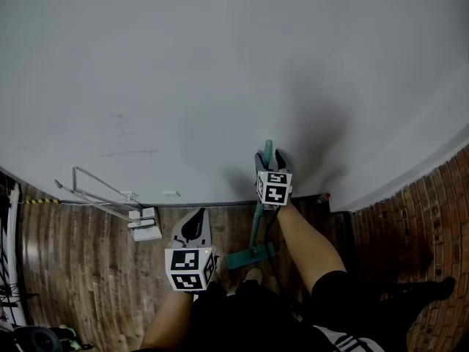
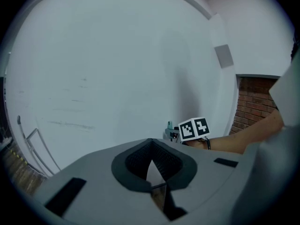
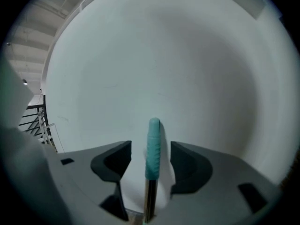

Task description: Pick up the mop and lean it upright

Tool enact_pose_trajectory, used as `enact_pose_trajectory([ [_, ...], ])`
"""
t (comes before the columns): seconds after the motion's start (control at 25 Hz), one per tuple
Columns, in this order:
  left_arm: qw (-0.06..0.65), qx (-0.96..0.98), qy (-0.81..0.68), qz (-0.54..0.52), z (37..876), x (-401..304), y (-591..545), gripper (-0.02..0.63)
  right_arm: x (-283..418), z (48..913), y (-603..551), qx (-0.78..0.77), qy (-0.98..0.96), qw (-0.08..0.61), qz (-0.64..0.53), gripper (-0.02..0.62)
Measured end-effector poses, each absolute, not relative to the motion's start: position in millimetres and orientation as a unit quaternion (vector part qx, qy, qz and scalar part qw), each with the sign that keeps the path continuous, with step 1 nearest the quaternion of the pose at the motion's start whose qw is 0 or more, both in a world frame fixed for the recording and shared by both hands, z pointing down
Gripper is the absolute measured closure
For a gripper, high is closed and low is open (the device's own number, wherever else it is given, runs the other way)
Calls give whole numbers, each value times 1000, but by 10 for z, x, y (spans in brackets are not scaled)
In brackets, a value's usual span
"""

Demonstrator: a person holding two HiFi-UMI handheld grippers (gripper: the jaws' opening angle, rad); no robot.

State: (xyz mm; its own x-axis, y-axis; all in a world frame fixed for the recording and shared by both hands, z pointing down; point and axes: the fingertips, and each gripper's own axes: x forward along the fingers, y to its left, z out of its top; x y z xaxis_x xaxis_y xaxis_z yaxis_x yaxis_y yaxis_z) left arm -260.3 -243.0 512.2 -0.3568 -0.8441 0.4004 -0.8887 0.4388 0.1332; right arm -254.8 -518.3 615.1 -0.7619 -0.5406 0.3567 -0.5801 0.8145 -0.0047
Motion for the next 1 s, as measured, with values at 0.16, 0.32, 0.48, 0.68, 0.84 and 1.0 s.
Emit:
enact_pose_trajectory([
  [0.16,205,537,-817,49,5088,-2591,-2505,609,-2331,5975,-5070,322,-932,163,40,577],
  [0.32,200,549,-810,45,5041,-2552,-2579,609,-2108,5755,-4857,323,-933,144,65,581],
  [0.48,191,569,-799,40,4944,-2487,-2706,609,-1840,5256,-4630,341,-932,113,44,583],
  [0.68,167,598,-783,32,4723,-2366,-2861,609,-1579,4602,-4201,342,-936,76,33,583],
  [0.84,148,618,-772,26,4535,-2232,-2970,609,-1298,4224,-3875,345,-937,44,42,583],
  [1.0,133,634,-762,22,4388,-2142,-3039,609,-1198,4130,-3646,339,-940,40,18,583],
])
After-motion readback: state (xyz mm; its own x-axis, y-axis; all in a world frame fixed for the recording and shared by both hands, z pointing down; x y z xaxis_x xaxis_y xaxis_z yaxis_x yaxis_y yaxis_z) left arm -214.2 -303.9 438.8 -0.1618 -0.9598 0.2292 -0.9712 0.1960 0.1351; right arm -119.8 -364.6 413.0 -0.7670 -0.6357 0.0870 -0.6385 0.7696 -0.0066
